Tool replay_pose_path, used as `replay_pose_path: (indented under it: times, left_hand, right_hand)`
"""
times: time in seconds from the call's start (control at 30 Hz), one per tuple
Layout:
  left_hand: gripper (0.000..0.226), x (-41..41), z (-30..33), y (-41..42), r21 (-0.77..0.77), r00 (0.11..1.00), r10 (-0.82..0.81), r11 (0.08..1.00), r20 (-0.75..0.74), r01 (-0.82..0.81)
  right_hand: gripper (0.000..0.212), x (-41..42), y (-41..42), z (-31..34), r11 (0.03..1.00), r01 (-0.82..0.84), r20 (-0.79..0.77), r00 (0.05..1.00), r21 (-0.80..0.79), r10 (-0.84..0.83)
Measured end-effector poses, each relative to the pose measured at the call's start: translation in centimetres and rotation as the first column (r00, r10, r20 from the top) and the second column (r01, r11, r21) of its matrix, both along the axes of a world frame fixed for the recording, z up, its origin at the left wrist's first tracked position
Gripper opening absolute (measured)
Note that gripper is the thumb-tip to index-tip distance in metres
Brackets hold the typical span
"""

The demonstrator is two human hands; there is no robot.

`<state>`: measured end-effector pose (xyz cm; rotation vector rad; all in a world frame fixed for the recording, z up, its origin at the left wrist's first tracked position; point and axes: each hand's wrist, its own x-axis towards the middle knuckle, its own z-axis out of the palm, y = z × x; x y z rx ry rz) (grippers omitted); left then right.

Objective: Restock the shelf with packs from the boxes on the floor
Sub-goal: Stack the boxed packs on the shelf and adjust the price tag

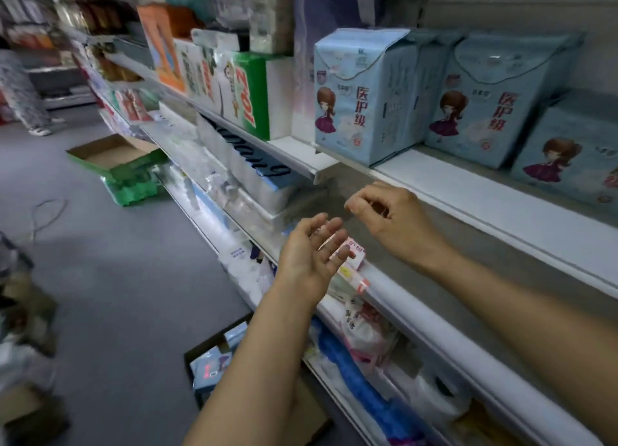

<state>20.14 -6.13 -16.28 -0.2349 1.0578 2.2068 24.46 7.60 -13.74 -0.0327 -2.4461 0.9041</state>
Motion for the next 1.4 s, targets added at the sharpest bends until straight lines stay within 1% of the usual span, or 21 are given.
replay_pose_path:
  times: [0.1,0.2,0.27,0.3,0.37,0.5,0.63,0.7,0.77,0.93,1.0,1.1,1.3,1.4]
  left_hand:
    - [0.012,-3.3,-1.7,-4.2,-0.056,0.998,0.058,0.997,0.037,-0.056]
    - [0.012,-7.6,-3.7,-9.2,-0.132,0.992,0.113,0.986,0.051,-0.106]
    - [0.014,-11.2,-5.3,-12.8,-0.178,0.988,0.139,0.976,0.068,-0.125]
    - [0.015,-12.5,-6.0,-14.1,-0.196,0.985,0.152,0.971,0.078,-0.135]
    - [0.015,-15.7,-7.7,-16.8,-0.229,0.978,0.178,0.962,0.105,-0.151]
    - [0.017,-21.8,-12.4,-20.9,-0.303,0.964,0.195,0.943,0.182,-0.134]
    - [0.018,-25.9,-18.4,-23.9,-0.389,0.938,0.217,0.916,0.269,-0.101]
    - [0.02,-27.3,-22.2,-25.1,-0.429,0.918,0.224,0.901,0.328,-0.066]
    - [0.019,-27.0,-23.9,-25.7,-0.445,0.901,0.234,0.894,0.365,-0.052]
    - [0.02,-26.8,-31.6,-27.1,-0.495,0.842,0.289,0.868,0.456,-0.03]
    - [0.023,-26.4,-34.9,-27.4,-0.515,0.829,0.305,0.857,0.469,-0.024]
    - [0.019,-25.2,-39.6,-27.6,-0.533,0.801,0.304,0.846,0.516,0.023]
    - [0.015,-23.7,-49.4,-28.9,-0.568,0.721,0.362,0.821,0.591,0.053]
    - [0.015,-24.5,-53.1,-29.6,-0.593,0.72,0.352,0.798,0.598,0.102]
  right_hand:
    - [0.017,-3.8,-2.9,-2.4,0.99,-0.049,0.1,0.993,-0.131,0.062]
    - [0.016,-7.7,-6.5,-5.0,0.957,-0.054,0.18,0.978,-0.283,0.108]
    - [0.019,-10.7,-9.2,-7.4,0.922,-0.043,0.231,0.962,-0.386,0.142]
    - [0.019,-11.8,-10.2,-8.4,0.911,-0.032,0.263,0.952,-0.411,0.153]
    - [0.014,-14.5,-12.2,-11.0,0.894,0.009,0.341,0.926,-0.448,0.161]
    - [0.013,-19.4,-15.5,-17.1,0.832,0.136,0.467,0.87,-0.538,0.16]
    - [0.019,-21.7,-18.0,-23.7,0.793,0.253,0.578,0.802,-0.554,0.149]
    - [0.017,-22.4,-19.1,-27.4,0.778,0.307,0.653,0.739,-0.549,0.169]
    - [0.014,-21.9,-19.6,-29.1,0.765,0.343,0.696,0.694,-0.545,0.185]
    - [0.013,-23.7,-20.0,-36.0,0.782,0.359,0.764,0.606,-0.51,0.221]
    - [0.013,-24.5,-20.0,-38.5,0.799,0.345,0.777,0.588,-0.492,0.225]
    - [0.013,-25.3,-20.0,-41.9,0.806,0.342,0.797,0.554,-0.483,0.242]
    - [0.016,-25.4,-21.0,-51.4,0.815,0.362,0.862,0.412,-0.453,0.296]
    - [0.013,-25.9,-21.7,-55.7,0.815,0.39,0.884,0.367,-0.43,0.291]
